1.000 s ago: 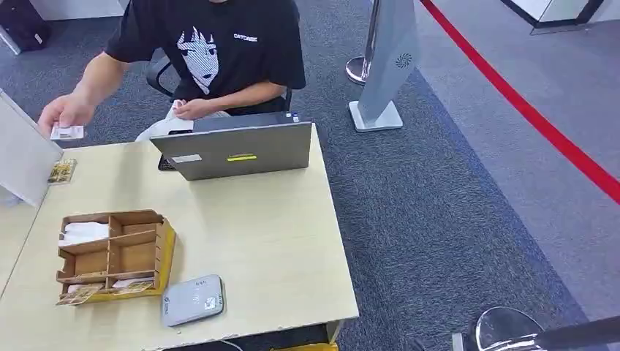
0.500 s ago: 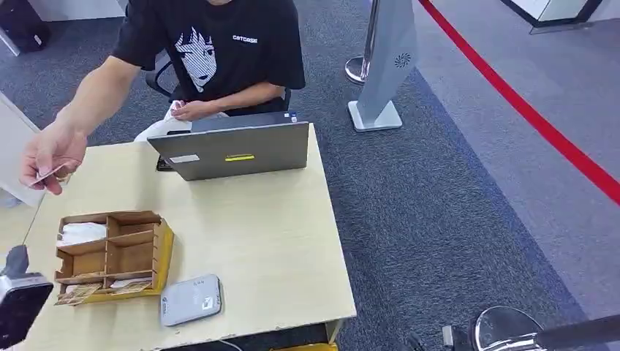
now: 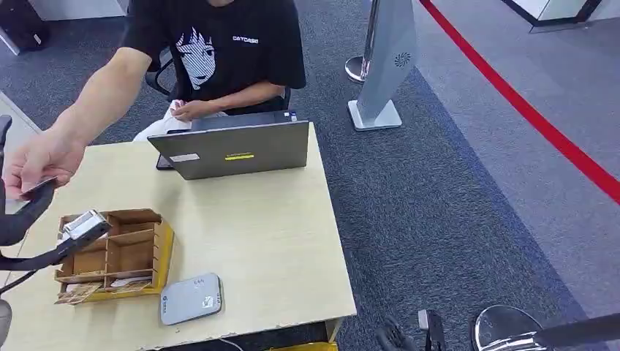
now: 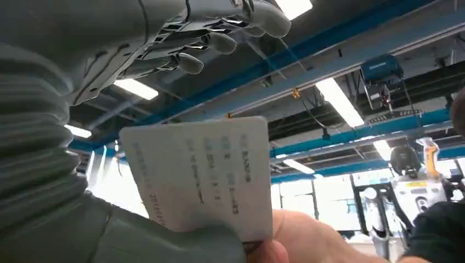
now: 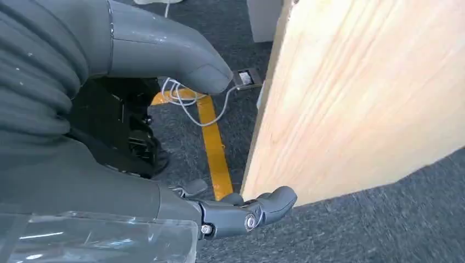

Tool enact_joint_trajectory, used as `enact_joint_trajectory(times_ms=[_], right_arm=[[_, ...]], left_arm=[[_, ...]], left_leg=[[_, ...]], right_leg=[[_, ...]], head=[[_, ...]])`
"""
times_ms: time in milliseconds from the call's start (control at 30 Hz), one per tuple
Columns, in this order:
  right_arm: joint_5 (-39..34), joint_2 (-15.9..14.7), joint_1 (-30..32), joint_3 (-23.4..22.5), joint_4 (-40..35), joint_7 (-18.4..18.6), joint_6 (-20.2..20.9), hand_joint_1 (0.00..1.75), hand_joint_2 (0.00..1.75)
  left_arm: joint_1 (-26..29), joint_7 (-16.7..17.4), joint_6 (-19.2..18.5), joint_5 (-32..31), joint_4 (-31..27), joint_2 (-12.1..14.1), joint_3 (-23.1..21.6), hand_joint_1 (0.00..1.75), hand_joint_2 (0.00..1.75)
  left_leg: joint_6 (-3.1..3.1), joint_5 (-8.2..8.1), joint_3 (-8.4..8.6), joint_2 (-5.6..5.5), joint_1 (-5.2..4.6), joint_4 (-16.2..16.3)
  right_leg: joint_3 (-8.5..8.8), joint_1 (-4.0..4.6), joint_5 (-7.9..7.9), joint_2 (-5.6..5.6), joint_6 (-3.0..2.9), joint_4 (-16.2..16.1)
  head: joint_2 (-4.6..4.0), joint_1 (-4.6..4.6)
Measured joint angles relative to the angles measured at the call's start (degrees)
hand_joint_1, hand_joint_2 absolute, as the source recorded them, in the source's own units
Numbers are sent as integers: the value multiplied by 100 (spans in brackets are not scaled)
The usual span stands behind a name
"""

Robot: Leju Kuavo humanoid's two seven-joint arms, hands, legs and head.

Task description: Pass the card to the sensor for recognition and then transmit it.

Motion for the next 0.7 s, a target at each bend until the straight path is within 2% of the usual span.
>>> enact_joint_trajectory(times_ms=[33,167,367,700], right_arm=[[-73,-31,-6,77,16,0,-40,0,175],[-241,-107,-4,311,68,13,-105,0,175],[-575,-210,49,581,79,68,-217,0,175],[-687,-321,121,835,13,118,-306,0,175]], left_arm=[[-43,20,26,2,31,55,-56,175,175],[-58,55,199,31,98,155,-135,175,175],[17,122,463,118,103,166,-133,175,175],[67,195,570,181,103,138,-26,175,175]], left_leg=[[0,0,-2,0,-1,0],[-1,-1,-7,4,-1,0],[-1,-1,-12,2,-1,-1],[-1,-1,-12,1,-1,-1]], right_leg=[[-1,0,0,0,0,0],[-8,0,-1,3,0,0],[-10,0,-1,2,0,0],[-10,1,-1,2,0,0]], head=[[-2,0],[-2,2],[0,2],[0,2]])
